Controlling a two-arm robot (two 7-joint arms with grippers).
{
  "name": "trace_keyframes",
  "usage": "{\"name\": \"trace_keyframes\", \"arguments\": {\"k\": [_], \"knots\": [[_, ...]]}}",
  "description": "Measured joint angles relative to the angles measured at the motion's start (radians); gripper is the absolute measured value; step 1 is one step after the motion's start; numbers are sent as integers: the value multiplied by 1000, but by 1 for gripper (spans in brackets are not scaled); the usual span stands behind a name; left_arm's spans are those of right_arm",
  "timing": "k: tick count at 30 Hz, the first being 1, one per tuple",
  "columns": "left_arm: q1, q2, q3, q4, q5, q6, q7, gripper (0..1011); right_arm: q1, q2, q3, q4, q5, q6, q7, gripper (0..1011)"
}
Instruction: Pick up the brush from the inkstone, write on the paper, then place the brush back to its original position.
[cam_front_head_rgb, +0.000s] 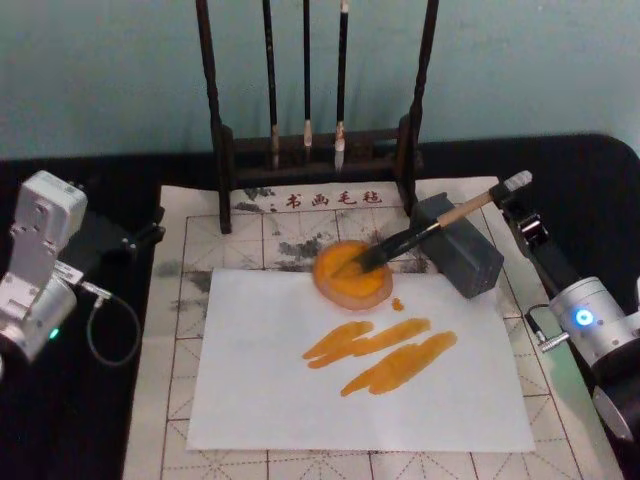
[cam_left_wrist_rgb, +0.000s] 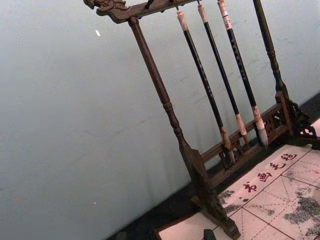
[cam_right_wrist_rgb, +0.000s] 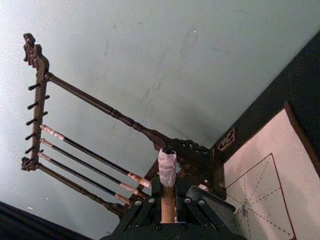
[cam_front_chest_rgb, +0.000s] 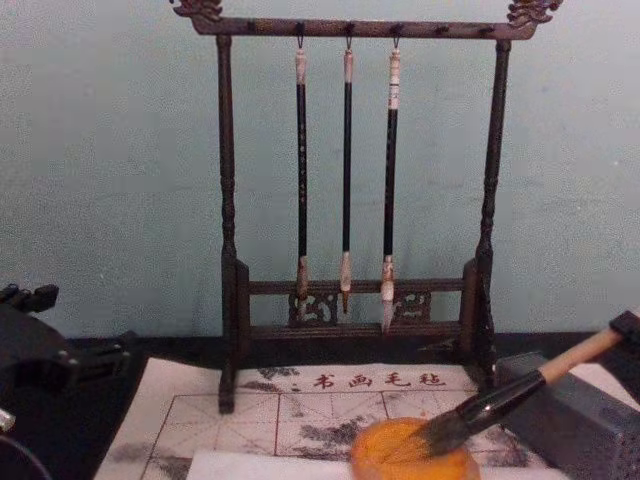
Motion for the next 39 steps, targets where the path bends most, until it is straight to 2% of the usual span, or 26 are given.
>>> {"name": "trace_keyframes", "arguments": {"k": [30, 33, 36, 37, 39], "knots": [[0, 0, 0, 0, 0, 0, 0, 1001, 0, 0, 0, -1, 2, 2, -1, 177], [0, 0, 0, 0, 0, 0, 0, 1001, 0, 0, 0, -1, 2, 2, 0, 228], [0, 0, 0, 0, 0, 0, 0, 1001, 0, 0, 0, -1, 2, 2, 0, 315], [0, 0, 0, 0, 0, 0, 0, 1001, 0, 0, 0, -1, 2, 2, 0, 374], [0, 0, 0, 0, 0, 0, 0, 1001, 0, 0, 0, -1, 2, 2, 0, 413]]}}
